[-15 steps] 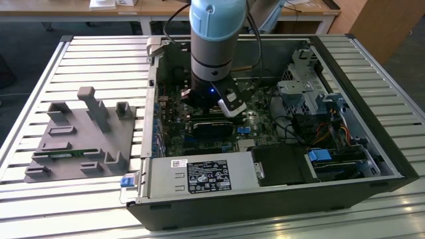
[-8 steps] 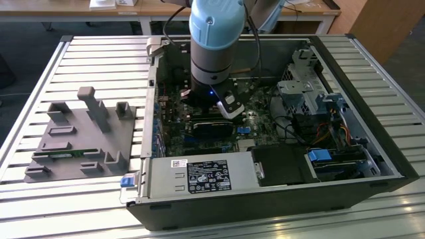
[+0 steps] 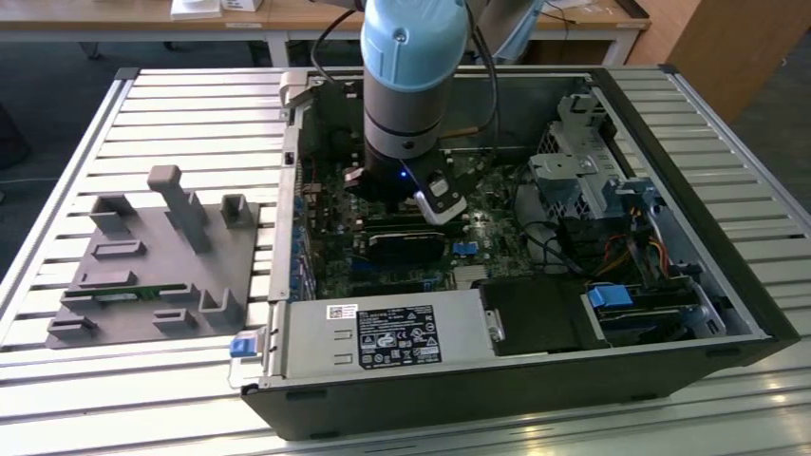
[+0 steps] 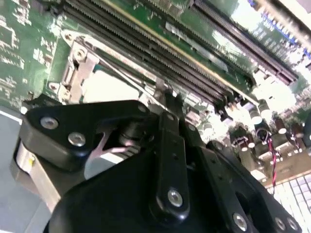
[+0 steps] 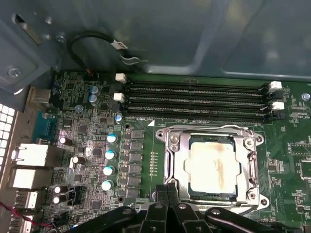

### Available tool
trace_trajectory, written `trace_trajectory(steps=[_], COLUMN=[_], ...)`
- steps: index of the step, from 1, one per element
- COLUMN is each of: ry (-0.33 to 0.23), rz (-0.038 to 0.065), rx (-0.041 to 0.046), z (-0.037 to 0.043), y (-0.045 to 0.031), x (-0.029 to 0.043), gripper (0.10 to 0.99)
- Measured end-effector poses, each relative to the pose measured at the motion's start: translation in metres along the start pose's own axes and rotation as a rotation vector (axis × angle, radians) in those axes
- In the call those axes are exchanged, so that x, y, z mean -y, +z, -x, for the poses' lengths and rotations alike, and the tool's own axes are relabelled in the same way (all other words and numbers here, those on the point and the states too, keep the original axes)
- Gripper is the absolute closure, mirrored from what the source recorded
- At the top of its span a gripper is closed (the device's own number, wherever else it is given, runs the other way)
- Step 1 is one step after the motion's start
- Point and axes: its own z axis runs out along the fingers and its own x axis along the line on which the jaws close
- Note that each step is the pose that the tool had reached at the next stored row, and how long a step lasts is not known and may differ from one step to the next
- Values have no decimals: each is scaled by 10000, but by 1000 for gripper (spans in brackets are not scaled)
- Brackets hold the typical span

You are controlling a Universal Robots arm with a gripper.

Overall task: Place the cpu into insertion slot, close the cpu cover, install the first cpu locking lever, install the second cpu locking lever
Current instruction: 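Install the second cpu locking lever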

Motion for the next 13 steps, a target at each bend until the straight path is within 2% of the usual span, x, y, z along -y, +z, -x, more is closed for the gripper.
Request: trace_trajectory(steps=[5,13], ry=[0,0], rz=[-4,-2], rx=[-2,-1], z=[0,0], y=[-38,-46], x=[-10,-13], gripper=[980,980])
